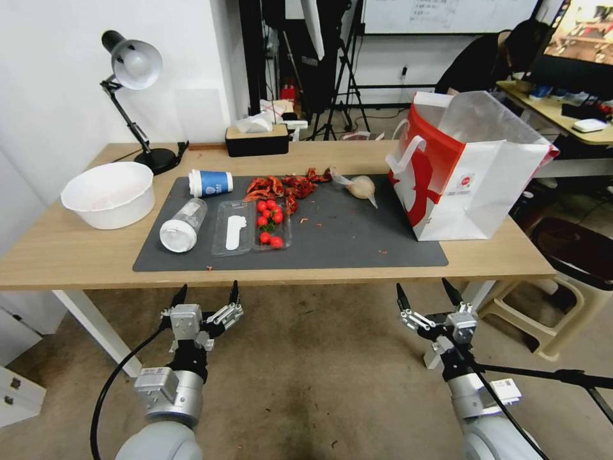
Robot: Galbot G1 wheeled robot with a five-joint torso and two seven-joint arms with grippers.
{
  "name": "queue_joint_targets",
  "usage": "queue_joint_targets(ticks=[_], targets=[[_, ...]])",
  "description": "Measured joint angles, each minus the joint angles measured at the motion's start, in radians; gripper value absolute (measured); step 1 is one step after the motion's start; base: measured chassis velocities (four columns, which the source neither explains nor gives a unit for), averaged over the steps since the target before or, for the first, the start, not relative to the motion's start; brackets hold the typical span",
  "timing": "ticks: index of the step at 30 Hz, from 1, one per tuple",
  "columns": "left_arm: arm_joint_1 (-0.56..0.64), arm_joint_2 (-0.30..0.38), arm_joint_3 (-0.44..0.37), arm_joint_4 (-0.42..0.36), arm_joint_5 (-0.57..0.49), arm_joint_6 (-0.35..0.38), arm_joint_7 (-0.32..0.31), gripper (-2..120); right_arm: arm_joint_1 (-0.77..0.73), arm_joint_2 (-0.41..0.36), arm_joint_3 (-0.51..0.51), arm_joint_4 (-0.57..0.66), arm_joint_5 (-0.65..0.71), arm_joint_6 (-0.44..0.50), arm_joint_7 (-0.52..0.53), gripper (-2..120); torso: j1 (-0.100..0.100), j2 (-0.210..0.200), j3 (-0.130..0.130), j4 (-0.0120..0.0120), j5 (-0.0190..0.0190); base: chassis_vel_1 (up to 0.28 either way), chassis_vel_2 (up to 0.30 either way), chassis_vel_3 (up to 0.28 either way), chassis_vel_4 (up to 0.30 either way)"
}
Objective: Pick up the trash from the table and place it into the takeout bag.
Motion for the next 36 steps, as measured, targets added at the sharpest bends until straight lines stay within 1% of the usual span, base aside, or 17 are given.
queue_joint_targets(ticks=[2, 4, 6, 7, 10, 11, 15, 16, 19, 20, 23, 25, 27, 28, 29, 32, 36], targets=[[0.0, -0.001, 0.0, 0.0, 0.001, 0.0, 0.0, 100, 0.068, -0.006, -0.027, 0.002, -0.003, -0.048, 0.013, 100, 0.0, 0.0, 0.0, 0.0001, 0.0, 0.0, 0.0, 0.0, 0.0], [0.0, -0.002, 0.0, 0.0, 0.001, 0.0, 0.0, 100, 0.095, -0.009, -0.039, 0.002, -0.004, -0.067, 0.02, 100, 0.0, 0.0, 0.0, 0.0002, -0.0001, 0.0, 0.0, 0.0, 0.0], [0.0, -0.004, 0.001, 0.0, 0.003, 0.0, 0.0, 100, 0.165, -0.016, -0.078, 0.001, -0.003, -0.117, 0.04, 100, 0.0, 0.0, 0.0, 0.0001, 0.0, 0.0, 0.0, 0.0, 0.0], [0.0, -0.004, 0.001, 0.0, 0.003, 0.0, 0.0, 100, 0.165, -0.016, -0.078, 0.001, -0.003, -0.117, 0.04, 100, 0.0, 0.0, 0.0, 0.0001, 0.0, 0.0, 0.0, 0.0, 0.0], [0.0, -0.009, 0.001, 0.0, 0.008, -0.001, 0.0, 100, 0.282, -0.025, -0.146, -0.013, 0.016, -0.204, 0.082, 100, 0.0, 0.0, 0.0, 0.0002, 0.0, 0.0, 0.0, 0.0, 0.0], [0.0, -0.009, 0.001, 0.0, 0.008, -0.001, 0.0, 100, 0.282, -0.025, -0.146, -0.013, 0.016, -0.204, 0.082, 100, 0.0, 0.0, 0.0, 0.0002, 0.0, 0.0, 0.0, 0.0, 0.0], [0.001, -0.015, 0.002, 0.0, 0.016, -0.002, 0.001, 100, 0.442, -0.028, -0.232, -0.073, 0.024, -0.275, 0.119, 100, 0.0, 0.0, 0.0, 0.0, 0.0, 0.0, 0.0, 0.0, 0.0], [0.001, -0.015, 0.002, 0.0, 0.016, -0.002, 0.001, 100, 0.442, -0.028, -0.232, -0.073, 0.024, -0.275, 0.119, 100, 0.0, 0.0, 0.0, 0.0, 0.0, 0.0, 0.0, 0.0, 0.0], [0.002, -0.02, 0.002, 0.006, 0.021, -0.005, 0.001, 100, 0.553, -0.02, -0.296, -0.133, 0.04, -0.332, 0.149, 100, 0.0, 0.0, 0.0, 0.0, -0.0003, 0.0, 0.0, 0.0, 0.0], [0.002, -0.02, 0.002, 0.006, 0.021, -0.005, 0.001, 100, 0.553, -0.02, -0.296, -0.133, 0.04, -0.332, 0.149, 100, 0.0, 0.0, 0.0, 0.0, -0.0003, 0.0, 0.0, 0.0, 0.0], [0.001, -0.018, -0.001, 0.007, 0.02, -0.005, 0.0, 100, 0.652, -0.003, -0.354, -0.203, 0.041, -0.38, 0.181, 100, 0.0, 0.0, 0.0, 0.0, 0.0, 0.0, 0.0, 0.0, 0.0], [0.0, -0.016, -0.003, 0.007, 0.019, -0.005, 0.001, 100, 0.675, 0.003, -0.363, -0.218, 0.039, -0.39, 0.19, 100, 0.0, 0.0, 0.0, -0.0001, -0.0001, 0.0, 0.0, 0.0, 0.0], [-0.001, -0.014, -0.01, 0.007, 0.017, -0.005, 0.002, 100, 0.752, 0.033, -0.388, -0.275, 0.033, -0.425, 0.24, 100, 0.0, 0.0, 0.0, 0.0003, -0.0001, 0.0, 0.0, 0.0, 0.0], [-0.001, -0.016, -0.01, 0.008, 0.016, -0.005, 0.002, 100, 0.783, 0.046, -0.395, -0.301, 0.033, -0.44, 0.266, 100, 0.0, 0.0, 0.0, 0.0, -0.0001, 0.0, 0.0, 0.0, 0.0], [-0.001, -0.016, -0.01, 0.008, 0.016, -0.005, 0.002, 100, 0.783, 0.046, -0.395, -0.301, 0.033, -0.44, 0.266, 100, 0.0, 0.0, 0.0, 0.0, -0.0001, 0.0, 0.0, 0.0, 0.0], [-0.001, -0.023, -0.004, 0.012, 0.018, -0.006, 0.002, 100, 0.864, 0.079, -0.403, -0.371, 0.033, -0.484, 0.341, 100, 0.0, 0.0, 0.0, 0.0001, -0.0003, 0.0, 0.0, 0.0, 0.0], [-0.002, -0.024, -0.003, 0.016, 0.018, -0.009, 0.002, 100, 0.906, 0.097, -0.401, -0.417, 0.039, -0.521, 0.385, 100, 0.0, 0.0, 0.0, 0.0001, -0.0002, 0.0, 0.0, 0.0, 0.0]])
